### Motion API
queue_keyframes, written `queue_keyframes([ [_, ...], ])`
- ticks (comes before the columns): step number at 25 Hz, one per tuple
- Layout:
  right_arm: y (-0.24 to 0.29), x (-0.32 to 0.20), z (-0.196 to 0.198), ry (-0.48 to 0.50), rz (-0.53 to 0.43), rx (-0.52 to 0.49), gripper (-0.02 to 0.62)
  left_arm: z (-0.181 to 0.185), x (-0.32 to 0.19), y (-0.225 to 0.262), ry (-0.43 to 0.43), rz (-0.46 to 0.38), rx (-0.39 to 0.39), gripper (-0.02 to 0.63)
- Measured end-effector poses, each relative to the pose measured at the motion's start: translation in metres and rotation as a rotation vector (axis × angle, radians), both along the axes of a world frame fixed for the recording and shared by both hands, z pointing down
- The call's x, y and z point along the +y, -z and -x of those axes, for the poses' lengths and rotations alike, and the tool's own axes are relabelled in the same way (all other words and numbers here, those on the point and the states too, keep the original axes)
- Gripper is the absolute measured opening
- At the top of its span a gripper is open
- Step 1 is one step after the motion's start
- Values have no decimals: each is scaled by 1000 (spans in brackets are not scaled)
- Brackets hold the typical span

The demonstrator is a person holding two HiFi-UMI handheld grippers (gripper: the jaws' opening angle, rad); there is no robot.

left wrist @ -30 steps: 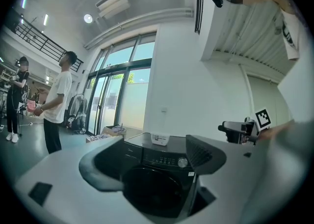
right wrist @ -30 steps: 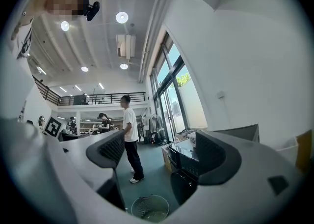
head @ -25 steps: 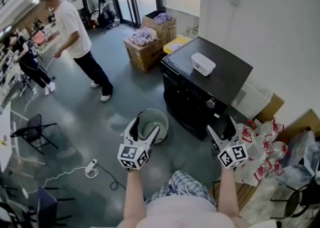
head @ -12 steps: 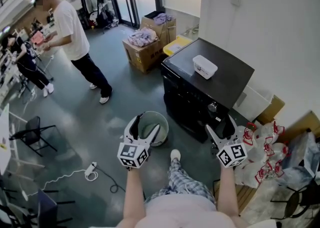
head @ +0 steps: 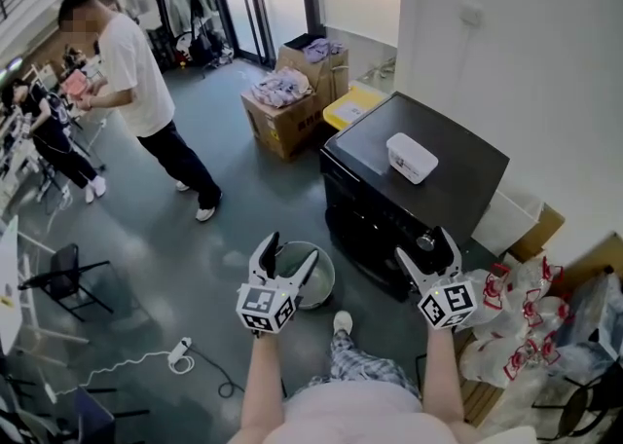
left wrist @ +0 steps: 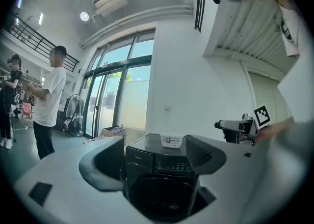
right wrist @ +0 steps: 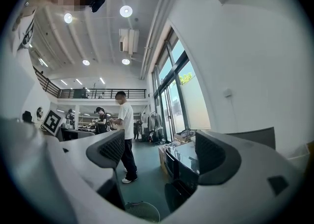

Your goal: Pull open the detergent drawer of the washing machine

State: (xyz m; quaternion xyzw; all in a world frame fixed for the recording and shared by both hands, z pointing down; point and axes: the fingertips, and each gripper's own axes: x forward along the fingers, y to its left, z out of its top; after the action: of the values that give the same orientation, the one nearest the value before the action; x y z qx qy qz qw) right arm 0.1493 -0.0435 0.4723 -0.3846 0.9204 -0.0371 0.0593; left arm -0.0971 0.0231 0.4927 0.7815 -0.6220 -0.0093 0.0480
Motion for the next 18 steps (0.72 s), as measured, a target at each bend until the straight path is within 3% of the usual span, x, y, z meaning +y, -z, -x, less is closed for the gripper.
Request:
queue_keyframes([
  [11, -3, -116, 46, -32, 19, 3, 445, 23, -140, 5, -84, 20, -34, 379],
  [18, -10, -161, 73, -14, 39, 35, 445, 30, -209, 0, -123, 43, -53, 379],
])
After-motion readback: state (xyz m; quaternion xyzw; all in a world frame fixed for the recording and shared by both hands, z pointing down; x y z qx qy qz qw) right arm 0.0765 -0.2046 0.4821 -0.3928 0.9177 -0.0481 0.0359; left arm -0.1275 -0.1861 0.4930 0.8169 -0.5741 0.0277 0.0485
